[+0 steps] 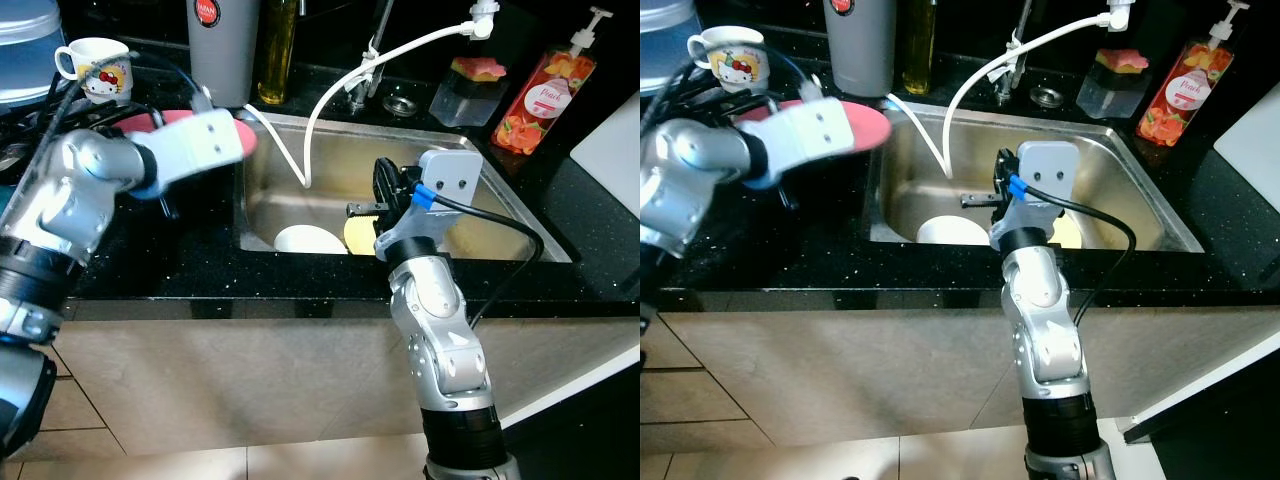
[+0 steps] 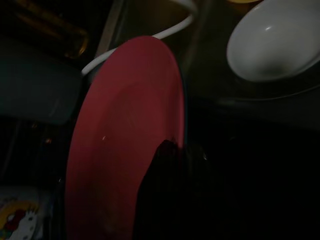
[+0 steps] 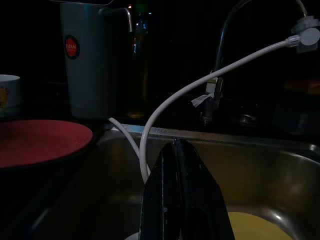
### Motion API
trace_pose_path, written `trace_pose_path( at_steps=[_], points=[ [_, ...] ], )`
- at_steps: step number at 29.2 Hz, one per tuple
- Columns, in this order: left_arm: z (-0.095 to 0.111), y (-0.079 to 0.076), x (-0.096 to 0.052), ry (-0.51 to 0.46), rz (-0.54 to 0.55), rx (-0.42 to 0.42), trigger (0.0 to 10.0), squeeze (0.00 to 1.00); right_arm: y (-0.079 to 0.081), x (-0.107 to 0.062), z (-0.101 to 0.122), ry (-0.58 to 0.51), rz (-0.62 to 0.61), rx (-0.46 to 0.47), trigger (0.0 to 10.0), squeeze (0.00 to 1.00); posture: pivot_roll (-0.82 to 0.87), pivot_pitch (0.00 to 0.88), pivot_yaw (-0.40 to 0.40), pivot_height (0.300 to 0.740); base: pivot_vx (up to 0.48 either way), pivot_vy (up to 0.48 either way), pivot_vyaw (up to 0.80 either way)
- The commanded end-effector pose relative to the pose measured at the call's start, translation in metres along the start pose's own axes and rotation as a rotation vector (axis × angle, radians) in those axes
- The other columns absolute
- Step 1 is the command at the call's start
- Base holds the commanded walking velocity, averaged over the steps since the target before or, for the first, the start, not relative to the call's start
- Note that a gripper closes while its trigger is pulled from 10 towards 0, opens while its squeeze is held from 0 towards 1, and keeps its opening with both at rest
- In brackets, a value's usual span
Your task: Kitchen organization
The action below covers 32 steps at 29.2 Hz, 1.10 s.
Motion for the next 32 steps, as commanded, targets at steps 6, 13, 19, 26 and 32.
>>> trace_pose_path(
  at_steps=[6, 13, 19, 26, 32],
  points=[
    [0.003, -0.005, 0.008, -0.027, -0.032, -0.089, 10.0, 1.0, -0.005, -0.002, 0.0, -0.003, -0.022, -0.002, 10.0, 0.0, 0.21, 0.03, -0.137, 0.74, 0.0, 0.0, 0.0],
    [0.006, -0.004, 0.006, -0.054, -0.042, -0.115, 10.0, 0.0, -0.007, -0.001, 0.002, -0.009, -0.024, -0.007, 10.0, 0.0, 0.2, 0.021, -0.136, 0.74, 0.0, 0.0, 0.0],
    [0.011, -0.002, 0.001, -0.09, -0.043, -0.106, 10.0, 0.0, -0.005, -0.001, 0.003, -0.01, -0.021, -0.004, 10.0, 0.0, 0.2, 0.026, -0.137, 0.74, 0.0, 0.0, 0.0],
    [0.024, 0.003, -0.002, -0.156, -0.027, -0.114, 10.0, 0.0, -0.005, -0.002, 0.002, -0.009, -0.021, -0.002, 10.0, 0.0, 0.2, 0.034, -0.134, 0.74, 0.0, 0.0, 0.0],
    [0.006, 0.005, 0.004, -0.011, 0.049, 0.091, 10.0, 0.0, -0.007, -0.001, 0.003, -0.009, -0.023, -0.007, 10.0, 0.0, 0.2, 0.043, -0.139, 0.74, 0.0, 0.0, 0.0]
  ],
)
Point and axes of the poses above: a point about 5 cm out from each wrist's last joint towards the gripper, its own x axis pointing out of the wrist towards the gripper, its own z axis along the axis of the wrist's last joint, y = z × x, the point moved 4 cm from there along x, pointing out of the wrist towards the gripper, and after that the axes turned 2 degrees about -x, right-handed, at the moved point
